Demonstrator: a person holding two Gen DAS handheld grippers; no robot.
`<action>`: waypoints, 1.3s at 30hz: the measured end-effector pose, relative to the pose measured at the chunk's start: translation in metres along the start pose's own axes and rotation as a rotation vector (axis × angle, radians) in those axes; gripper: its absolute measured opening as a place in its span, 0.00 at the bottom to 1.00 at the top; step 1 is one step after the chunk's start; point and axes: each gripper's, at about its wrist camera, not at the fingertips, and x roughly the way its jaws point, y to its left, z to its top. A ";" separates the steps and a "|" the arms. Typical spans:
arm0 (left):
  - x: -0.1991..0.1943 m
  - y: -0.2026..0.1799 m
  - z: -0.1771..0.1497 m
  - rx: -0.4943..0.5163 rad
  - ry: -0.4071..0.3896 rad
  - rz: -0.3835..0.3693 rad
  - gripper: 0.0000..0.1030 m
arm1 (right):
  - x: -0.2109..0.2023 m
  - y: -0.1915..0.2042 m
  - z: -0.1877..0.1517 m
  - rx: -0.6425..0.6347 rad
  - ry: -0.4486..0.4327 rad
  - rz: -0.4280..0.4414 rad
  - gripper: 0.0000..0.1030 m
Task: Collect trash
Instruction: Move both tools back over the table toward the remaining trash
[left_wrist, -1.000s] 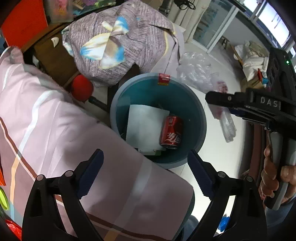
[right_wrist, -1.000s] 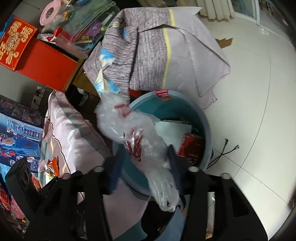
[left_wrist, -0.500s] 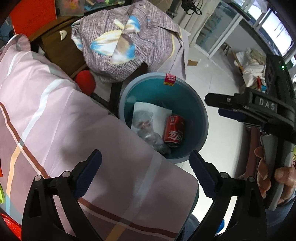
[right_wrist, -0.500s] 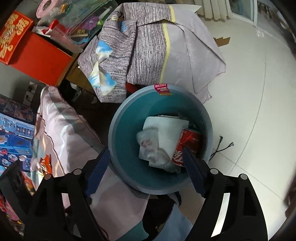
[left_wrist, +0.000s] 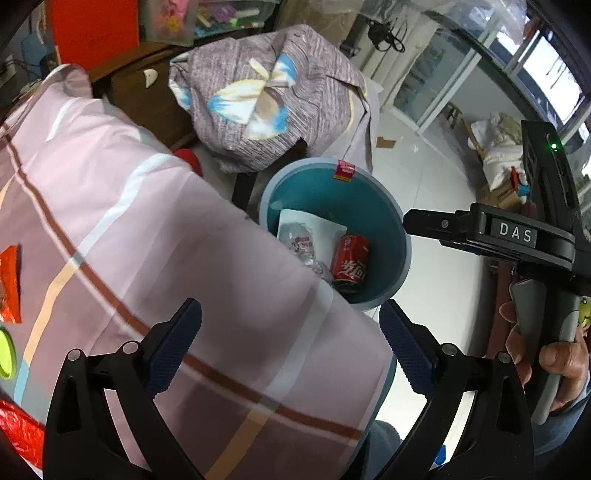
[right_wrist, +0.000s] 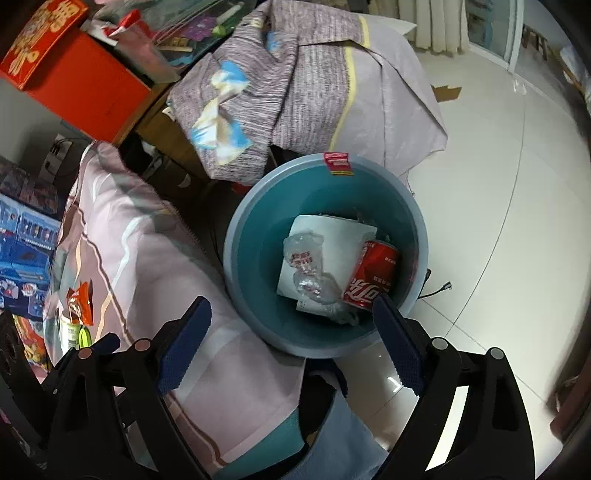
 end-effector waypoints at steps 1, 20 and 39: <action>-0.004 0.002 -0.003 -0.004 -0.007 0.001 0.94 | -0.002 0.003 -0.002 -0.006 -0.003 -0.001 0.83; -0.093 0.081 -0.097 -0.202 -0.120 0.097 0.95 | -0.002 0.121 -0.068 -0.266 0.055 -0.019 0.83; -0.179 0.259 -0.266 -0.575 -0.218 0.229 0.96 | 0.061 0.337 -0.212 -0.817 0.303 0.044 0.83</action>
